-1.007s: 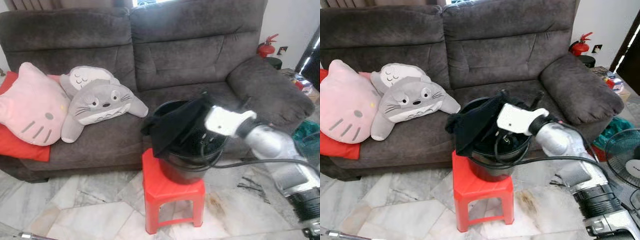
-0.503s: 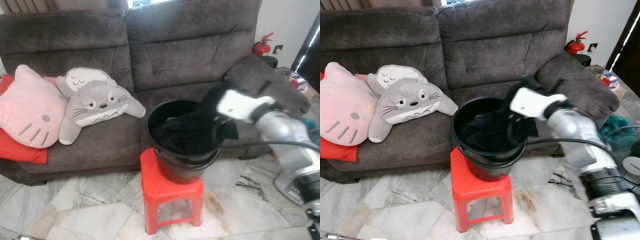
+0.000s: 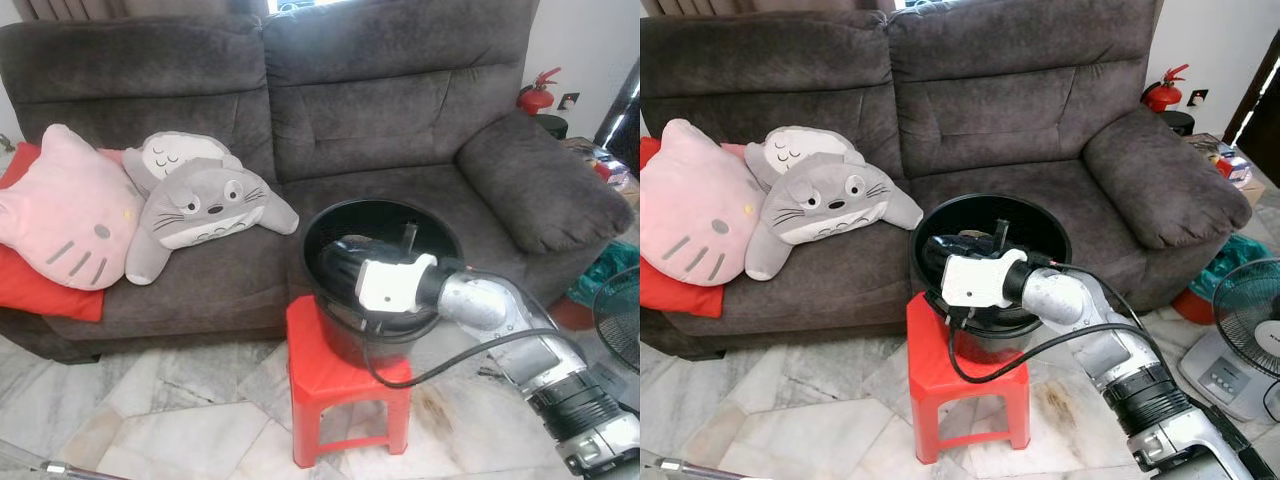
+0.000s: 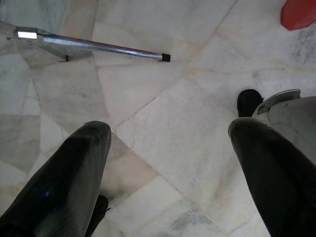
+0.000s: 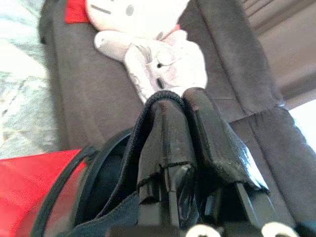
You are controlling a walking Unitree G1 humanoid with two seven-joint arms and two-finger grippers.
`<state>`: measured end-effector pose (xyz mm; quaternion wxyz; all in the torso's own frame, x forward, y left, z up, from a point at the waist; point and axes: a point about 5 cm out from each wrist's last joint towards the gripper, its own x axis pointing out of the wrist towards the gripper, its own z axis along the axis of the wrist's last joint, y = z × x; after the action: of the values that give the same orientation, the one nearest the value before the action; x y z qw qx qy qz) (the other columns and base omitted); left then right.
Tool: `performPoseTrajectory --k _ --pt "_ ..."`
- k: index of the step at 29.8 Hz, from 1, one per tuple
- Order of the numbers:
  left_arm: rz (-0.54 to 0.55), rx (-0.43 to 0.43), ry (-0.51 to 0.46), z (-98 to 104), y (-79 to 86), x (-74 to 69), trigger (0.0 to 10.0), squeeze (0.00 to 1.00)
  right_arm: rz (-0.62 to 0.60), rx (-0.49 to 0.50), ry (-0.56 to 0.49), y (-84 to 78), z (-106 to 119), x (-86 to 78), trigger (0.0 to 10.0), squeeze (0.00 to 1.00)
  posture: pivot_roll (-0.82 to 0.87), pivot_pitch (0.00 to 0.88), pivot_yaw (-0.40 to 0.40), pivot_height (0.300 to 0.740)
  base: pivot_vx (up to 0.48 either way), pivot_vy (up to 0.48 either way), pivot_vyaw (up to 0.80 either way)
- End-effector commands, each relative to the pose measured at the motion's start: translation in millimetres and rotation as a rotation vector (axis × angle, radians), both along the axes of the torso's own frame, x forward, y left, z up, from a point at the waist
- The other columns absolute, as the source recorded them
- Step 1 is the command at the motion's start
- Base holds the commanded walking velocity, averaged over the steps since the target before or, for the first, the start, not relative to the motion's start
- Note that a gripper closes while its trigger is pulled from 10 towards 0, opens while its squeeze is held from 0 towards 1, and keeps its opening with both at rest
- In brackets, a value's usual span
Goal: Hang hanger
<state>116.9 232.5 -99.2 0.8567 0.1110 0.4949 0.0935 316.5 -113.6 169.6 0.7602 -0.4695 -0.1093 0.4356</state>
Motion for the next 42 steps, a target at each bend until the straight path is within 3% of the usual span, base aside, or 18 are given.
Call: performPoseTrajectory --k 1,4,8,11,19,24,31,36,37,40,41,42 --pt "0.005 0.005 0.004 0 2.8 -2.4 10.0 0.00 0.035 -0.006 0.017 3.8 -1 -4.3 0.0 0.00 -0.17 0.000 0.076 0.740 0.000 0.000 0.00" --pt "0.005 0.005 0.004 0 2.8 -2.4 10.0 0.00 0.014 -0.087 0.004 -3.9 -8 -1.8 0.0 0.00 -0.18 0.000 0.075 0.740 0.000 0.000 0.00" --pt "0.005 0.005 0.004 0 2.8 -2.4 10.0 0.00 0.016 -0.087 0.010 -3.9 -8 -2.3 0.0 0.00 -0.18 0.000 0.075 0.740 0.000 0.000 0.00" --pt "0.003 0.003 0.005 0 2.7 -2.6 10.0 0.00 -0.063 -0.241 0.049 -22.5 -35 1.6 0.0 0.00 -0.18 0.000 0.075 0.740 0.000 0.000 0.00" --pt "0.002 0.005 0.005 0 3.1 -2.7 10.0 0.00 -0.096 -0.328 0.068 -34.0 -47 3.6 0.0 0.00 -0.17 0.000 0.076 0.740 0.000 0.000 0.00" --pt "0.003 0.007 0.005 0 3.2 -2.8 10.0 0.00 -0.123 -0.320 0.036 -35.3 -47 7.8 0.0 0.00 -0.17 0.000 0.077 0.740 0.000 0.000 0.00" --pt "0.002 0.010 0.004 0 3.1 -2.6 10.0 0.00 -0.108 -0.186 -0.042 -21.2 -32 12.5 0.0 0.00 -0.17 0.000 0.077 0.740 0.000 0.000 0.00" --pt "0.002 0.010 0.004 0 2.9 -2.5 10.0 0.00 -0.104 -0.169 -0.041 -18.5 -32 13.2 0.0 0.00 -0.17 0.000 0.076 0.740 0.000 0.000 0.00" --pt "0.002 0.010 0.004 0 2.8 -2.5 10.0 0.00 -0.105 -0.171 -0.040 -18.5 -33 13.1 3.8 0.00 -0.17 0.000 0.076 0.740 0.000 0.000 0.00" --pt "0.002 0.010 0.004 0 2.8 -2.5 10.0 0.00 -0.104 -0.173 -0.039 -18.5 -34 13.0 3.8 0.00 -0.17 0.000 0.076 0.740 0.000 0.000 0.00" --pt "0.002 0.009 0.004 0 2.8 -2.5 10.0 0.00 -0.103 -0.174 -0.038 -18.4 -35 12.7 8.4 0.00 -0.17 0.000 0.075 0.740 0.000 0.000 0.00" --pt "0.002 0.009 0.004 0 2.8 -2.5 10.0 0.00 -0.103 -0.174 -0.037 -18.4 -35 12.5 8.4 0.00 -0.17 0.000 0.075 0.740 0.000 0.000 0.00"
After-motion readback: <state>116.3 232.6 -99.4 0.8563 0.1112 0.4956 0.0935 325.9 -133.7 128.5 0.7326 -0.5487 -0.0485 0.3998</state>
